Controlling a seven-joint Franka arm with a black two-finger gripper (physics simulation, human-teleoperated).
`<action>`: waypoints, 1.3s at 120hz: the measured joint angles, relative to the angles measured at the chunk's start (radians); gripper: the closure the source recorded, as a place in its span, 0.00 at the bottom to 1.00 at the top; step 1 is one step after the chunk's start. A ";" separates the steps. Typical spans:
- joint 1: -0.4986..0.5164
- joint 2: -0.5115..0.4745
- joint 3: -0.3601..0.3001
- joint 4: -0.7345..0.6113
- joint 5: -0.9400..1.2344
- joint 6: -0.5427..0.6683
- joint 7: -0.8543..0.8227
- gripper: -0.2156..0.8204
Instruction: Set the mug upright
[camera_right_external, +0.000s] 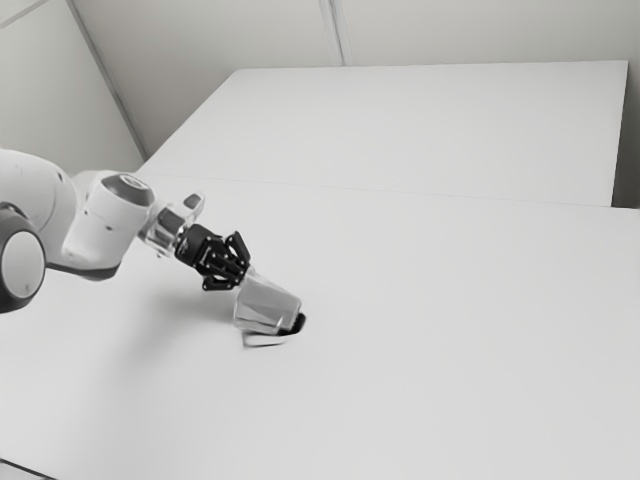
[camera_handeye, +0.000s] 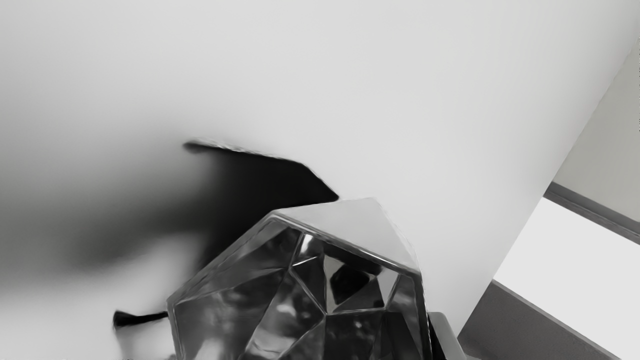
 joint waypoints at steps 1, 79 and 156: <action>0.000 -0.001 0.000 0.000 0.001 0.000 0.000 0.96; -0.111 -0.175 0.000 0.027 0.372 0.108 -0.173 0.97; -0.257 -0.158 -0.025 0.026 0.848 0.316 -0.572 0.97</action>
